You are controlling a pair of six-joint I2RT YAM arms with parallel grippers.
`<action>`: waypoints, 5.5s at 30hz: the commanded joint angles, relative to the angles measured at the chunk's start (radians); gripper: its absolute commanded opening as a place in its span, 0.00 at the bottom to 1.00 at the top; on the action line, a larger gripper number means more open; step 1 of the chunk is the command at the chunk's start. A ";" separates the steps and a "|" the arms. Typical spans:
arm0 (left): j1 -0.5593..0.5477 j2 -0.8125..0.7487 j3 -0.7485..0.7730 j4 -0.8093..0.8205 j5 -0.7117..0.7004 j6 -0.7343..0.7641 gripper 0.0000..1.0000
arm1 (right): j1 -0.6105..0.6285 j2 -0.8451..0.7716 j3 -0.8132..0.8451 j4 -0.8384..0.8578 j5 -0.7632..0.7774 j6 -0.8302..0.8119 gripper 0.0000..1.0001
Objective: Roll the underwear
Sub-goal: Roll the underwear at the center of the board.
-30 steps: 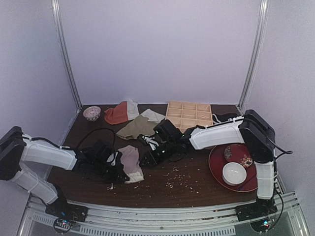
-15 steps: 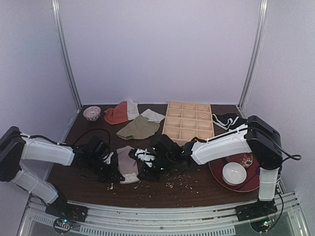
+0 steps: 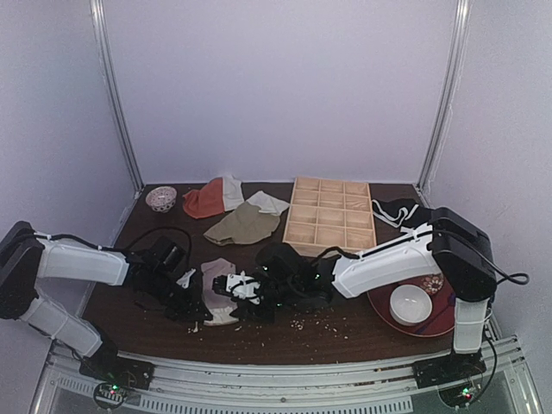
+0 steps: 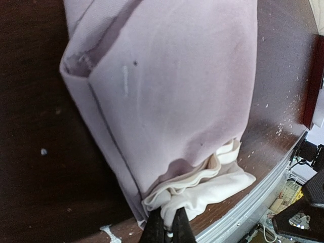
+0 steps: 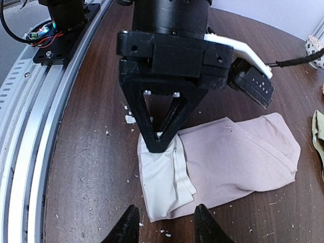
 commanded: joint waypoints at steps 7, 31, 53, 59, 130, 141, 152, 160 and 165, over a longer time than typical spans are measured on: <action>0.006 0.024 -0.014 -0.146 -0.015 0.040 0.00 | 0.040 0.112 0.110 -0.026 -0.027 -0.126 0.35; 0.006 0.036 -0.019 -0.144 0.024 0.070 0.00 | 0.040 0.224 0.104 0.010 0.068 -0.208 0.33; 0.016 0.058 -0.005 -0.163 0.039 0.091 0.00 | 0.037 0.214 0.062 0.024 0.071 -0.195 0.00; 0.024 0.017 0.039 -0.208 0.002 0.085 0.09 | 0.037 0.192 0.108 -0.078 0.028 -0.079 0.00; 0.020 -0.031 -0.046 0.188 -0.022 -0.005 0.24 | -0.140 0.408 0.406 -0.383 -0.447 0.804 0.00; 0.020 -0.089 -0.080 0.198 0.028 -0.012 0.34 | -0.143 0.418 0.415 -0.386 -0.446 0.804 0.00; 0.010 -0.065 -0.093 0.236 0.082 -0.002 0.26 | -0.144 0.422 0.419 -0.395 -0.446 0.800 0.00; -0.012 -0.008 -0.079 0.238 0.078 0.000 0.15 | -0.145 0.420 0.424 -0.407 -0.441 0.791 0.00; -0.013 0.003 -0.069 0.211 0.060 -0.005 0.00 | -0.144 0.419 0.426 -0.413 -0.439 0.789 0.00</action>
